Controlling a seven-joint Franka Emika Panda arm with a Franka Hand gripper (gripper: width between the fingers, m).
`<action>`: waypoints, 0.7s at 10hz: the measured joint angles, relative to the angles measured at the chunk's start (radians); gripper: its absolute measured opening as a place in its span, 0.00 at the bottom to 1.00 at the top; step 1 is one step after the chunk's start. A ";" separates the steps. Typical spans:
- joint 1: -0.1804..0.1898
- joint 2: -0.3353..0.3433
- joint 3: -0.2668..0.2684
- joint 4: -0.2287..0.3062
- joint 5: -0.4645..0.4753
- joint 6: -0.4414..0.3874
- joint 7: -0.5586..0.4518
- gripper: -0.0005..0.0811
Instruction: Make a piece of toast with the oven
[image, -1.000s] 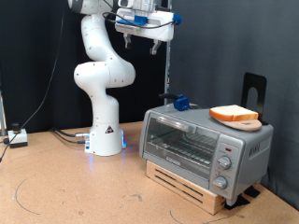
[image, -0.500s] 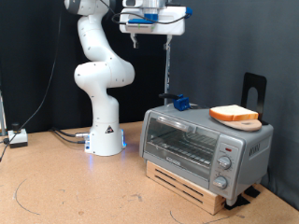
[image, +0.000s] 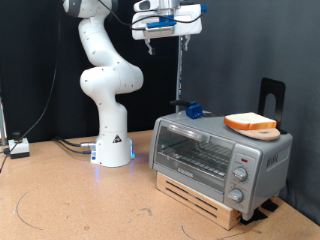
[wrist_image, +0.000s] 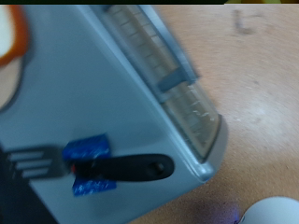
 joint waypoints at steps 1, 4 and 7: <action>0.032 0.004 -0.034 0.000 0.017 0.010 -0.116 0.99; 0.083 0.047 -0.088 -0.018 -0.029 0.132 -0.421 0.99; 0.098 0.047 -0.126 -0.029 0.055 0.116 -0.480 0.99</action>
